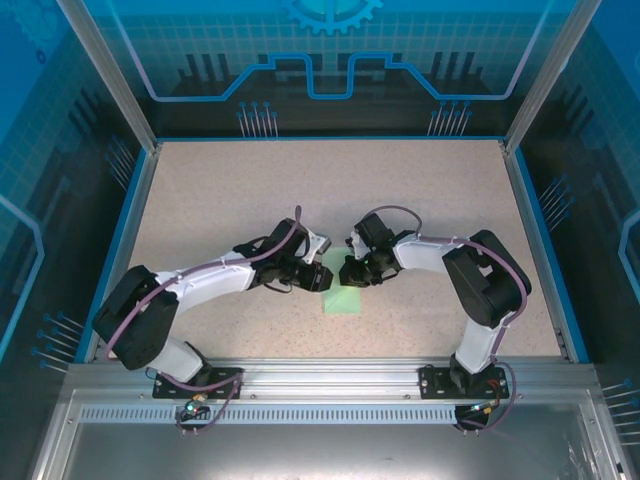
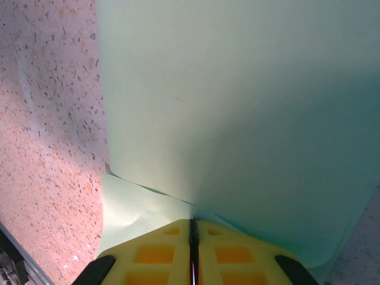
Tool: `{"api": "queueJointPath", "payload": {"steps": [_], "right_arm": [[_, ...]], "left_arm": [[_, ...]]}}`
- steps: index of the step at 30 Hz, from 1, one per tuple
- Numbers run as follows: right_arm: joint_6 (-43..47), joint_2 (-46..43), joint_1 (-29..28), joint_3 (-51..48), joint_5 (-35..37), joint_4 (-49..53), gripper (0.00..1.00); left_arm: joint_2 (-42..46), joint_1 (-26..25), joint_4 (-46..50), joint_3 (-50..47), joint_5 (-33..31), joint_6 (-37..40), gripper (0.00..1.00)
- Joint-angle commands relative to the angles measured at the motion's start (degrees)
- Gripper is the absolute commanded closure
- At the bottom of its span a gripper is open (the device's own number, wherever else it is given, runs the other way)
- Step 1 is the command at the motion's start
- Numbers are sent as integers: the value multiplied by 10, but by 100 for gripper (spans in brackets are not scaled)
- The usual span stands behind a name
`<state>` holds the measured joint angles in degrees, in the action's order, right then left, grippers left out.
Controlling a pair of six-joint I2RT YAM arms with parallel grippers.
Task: Fold a paper plane with a square sheet of paper (fold left side to right side)
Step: Fold the triangle a second time at the center of the table.
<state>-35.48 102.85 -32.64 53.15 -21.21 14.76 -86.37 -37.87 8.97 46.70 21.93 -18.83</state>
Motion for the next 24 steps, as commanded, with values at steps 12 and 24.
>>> {"api": "queueJointPath", "payload": {"steps": [12, 24], "right_arm": [[12, 27, -6, -1, 34, 48, 90], [20, 30, -5, 6, 40, 62, 90]], "left_arm": [[-97, -25, -56, -14, 95, -51, 72], [-127, -24, -39, -22, 52, -40, 73]]}}
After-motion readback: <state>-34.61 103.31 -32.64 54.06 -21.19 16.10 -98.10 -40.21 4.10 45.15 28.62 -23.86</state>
